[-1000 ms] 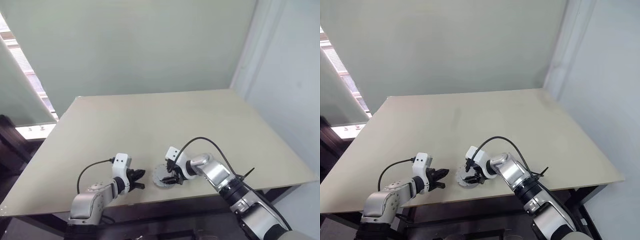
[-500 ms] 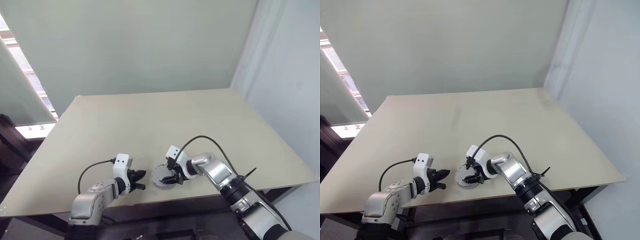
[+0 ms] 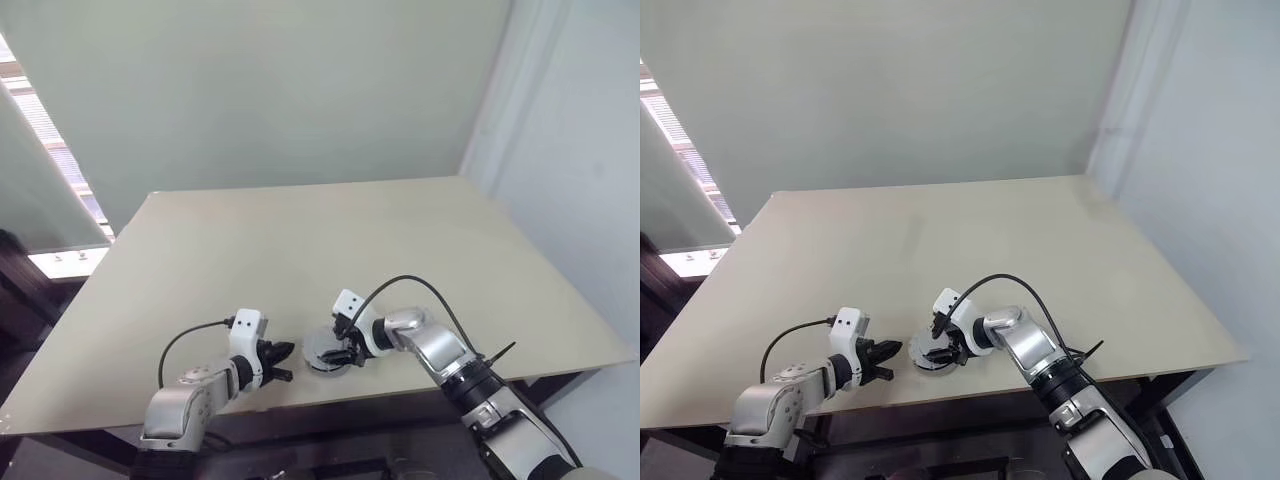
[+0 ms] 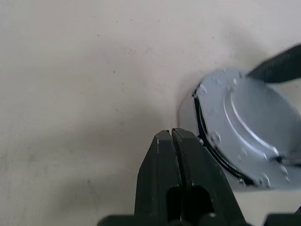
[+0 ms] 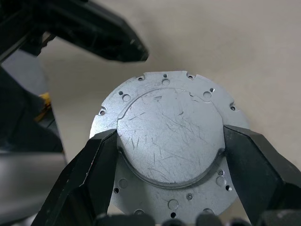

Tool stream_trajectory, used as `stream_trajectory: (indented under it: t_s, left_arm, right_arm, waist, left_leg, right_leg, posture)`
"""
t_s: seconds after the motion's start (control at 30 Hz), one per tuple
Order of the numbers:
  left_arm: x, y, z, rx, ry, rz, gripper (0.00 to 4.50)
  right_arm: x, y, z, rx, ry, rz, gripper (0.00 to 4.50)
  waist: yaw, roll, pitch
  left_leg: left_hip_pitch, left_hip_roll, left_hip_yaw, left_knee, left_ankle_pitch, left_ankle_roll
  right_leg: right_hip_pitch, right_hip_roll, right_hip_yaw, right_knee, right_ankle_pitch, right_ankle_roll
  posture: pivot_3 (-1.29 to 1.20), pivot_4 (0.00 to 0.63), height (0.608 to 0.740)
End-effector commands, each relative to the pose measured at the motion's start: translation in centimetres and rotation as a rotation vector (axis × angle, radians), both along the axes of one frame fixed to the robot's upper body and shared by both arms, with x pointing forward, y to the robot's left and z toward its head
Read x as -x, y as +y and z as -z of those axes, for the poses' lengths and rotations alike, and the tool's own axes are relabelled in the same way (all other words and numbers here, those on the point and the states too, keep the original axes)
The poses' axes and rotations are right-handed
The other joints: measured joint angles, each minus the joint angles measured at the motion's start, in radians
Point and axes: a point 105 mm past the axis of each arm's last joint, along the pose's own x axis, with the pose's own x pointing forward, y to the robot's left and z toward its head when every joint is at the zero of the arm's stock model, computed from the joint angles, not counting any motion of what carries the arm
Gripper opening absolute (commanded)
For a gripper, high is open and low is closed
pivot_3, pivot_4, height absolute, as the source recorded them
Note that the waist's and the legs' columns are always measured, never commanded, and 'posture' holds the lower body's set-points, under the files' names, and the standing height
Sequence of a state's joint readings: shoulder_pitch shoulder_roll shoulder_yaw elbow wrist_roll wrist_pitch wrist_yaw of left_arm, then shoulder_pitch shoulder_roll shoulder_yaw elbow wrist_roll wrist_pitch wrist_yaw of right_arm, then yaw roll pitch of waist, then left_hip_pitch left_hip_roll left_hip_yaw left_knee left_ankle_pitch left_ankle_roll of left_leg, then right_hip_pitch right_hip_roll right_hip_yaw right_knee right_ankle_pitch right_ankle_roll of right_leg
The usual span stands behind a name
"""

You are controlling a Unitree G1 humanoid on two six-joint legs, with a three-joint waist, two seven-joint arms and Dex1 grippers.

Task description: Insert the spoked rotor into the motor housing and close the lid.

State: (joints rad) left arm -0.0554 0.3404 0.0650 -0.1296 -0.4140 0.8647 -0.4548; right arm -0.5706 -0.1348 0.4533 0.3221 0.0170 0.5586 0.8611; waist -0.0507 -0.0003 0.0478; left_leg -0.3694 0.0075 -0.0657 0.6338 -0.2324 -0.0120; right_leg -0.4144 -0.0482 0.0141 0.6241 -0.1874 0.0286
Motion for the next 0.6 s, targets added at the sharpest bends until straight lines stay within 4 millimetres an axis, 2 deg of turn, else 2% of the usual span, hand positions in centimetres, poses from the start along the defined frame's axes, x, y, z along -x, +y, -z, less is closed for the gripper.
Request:
stream_trajectory:
  t_s: [0.03, 0.17, 0.6]
  left_arm:
    - [-0.3, 0.1, -1.2, 0.002, -0.046, 0.015, 0.00]
    - [-0.2, 0.2, -1.1, -0.001, -0.041, 0.017, 0.00]
    - [-0.3, 0.1, -1.1, 0.000, -0.041, 0.016, 0.00]
  right_arm:
    - [-0.6, 0.5, -2.1, -0.096, -0.086, 0.006, 3.25]
    - [-0.7, 0.2, -1.7, -0.077, -0.088, 0.009, 3.25]
    - [-0.7, -0.5, -0.2, 0.078, -0.113, -0.037, 3.25]
  waist:
    - [0.000, 0.000, 0.000]
    - [0.000, 0.000, 0.000]
    - [0.001, 0.000, 0.000]
  left_leg:
    - [-0.001, 0.000, 0.000, 0.000, 0.000, 0.000]
    - [-0.009, 0.000, 0.000, 0.001, 0.000, 0.000]
    - [-0.009, 0.000, 0.000, 0.005, 0.000, 0.001]
  right_leg:
    - [0.000, 0.000, 0.000, 0.000, 0.000, 0.000]
    - [-0.008, 0.000, 0.000, 0.001, 0.000, 0.000]
    - [-0.007, 0.001, 0.000, 0.001, 0.000, 0.000]
  posture:
    - [0.00, 0.000, 0.740]
    - [0.00, 0.000, 0.740]
    - [0.00, 0.000, 0.740]
